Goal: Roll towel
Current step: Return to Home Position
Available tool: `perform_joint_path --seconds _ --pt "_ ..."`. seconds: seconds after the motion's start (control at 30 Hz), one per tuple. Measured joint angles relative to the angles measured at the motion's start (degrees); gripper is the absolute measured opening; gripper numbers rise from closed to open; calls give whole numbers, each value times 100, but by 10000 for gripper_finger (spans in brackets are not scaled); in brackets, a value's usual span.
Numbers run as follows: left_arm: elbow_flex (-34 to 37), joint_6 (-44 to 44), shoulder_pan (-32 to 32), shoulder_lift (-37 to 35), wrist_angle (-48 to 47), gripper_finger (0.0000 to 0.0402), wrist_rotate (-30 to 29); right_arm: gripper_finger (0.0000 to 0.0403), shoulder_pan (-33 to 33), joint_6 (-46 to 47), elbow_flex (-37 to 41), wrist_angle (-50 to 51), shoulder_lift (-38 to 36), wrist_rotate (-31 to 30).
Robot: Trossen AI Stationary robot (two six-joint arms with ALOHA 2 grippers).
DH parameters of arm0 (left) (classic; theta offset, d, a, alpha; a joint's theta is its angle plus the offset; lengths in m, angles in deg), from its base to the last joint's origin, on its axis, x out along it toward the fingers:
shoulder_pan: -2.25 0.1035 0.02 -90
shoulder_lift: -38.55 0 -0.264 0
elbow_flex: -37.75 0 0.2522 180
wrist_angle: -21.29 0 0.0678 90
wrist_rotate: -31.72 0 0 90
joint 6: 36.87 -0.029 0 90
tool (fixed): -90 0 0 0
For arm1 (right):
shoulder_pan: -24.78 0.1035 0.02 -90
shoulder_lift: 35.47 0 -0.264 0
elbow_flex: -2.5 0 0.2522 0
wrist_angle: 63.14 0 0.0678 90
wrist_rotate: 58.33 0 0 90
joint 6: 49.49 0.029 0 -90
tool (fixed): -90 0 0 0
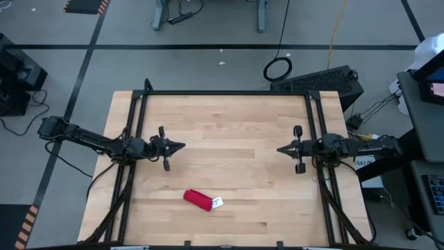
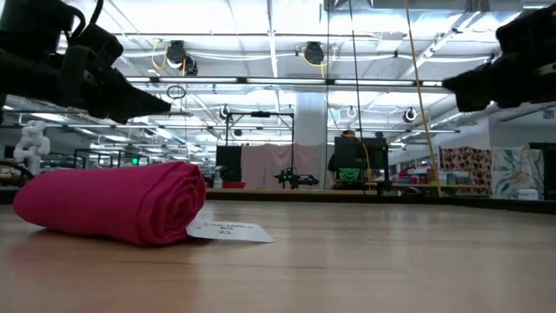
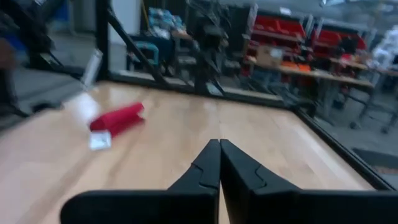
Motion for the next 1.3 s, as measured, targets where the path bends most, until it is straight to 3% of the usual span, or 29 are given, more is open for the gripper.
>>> perform_joint_path --seconds 0.13,0.3,1.3 --pt "0 -85 1 -75 -64 15 -2 0 2 -130 -2 42 -398 319" --pt "0 -132 1 -315 -325 15 -4 0 2 -206 -2 53 -367 381" --pt "0 -588 1 -3150 -2533 14 352 0 0 -143 -2 40 -365 390"
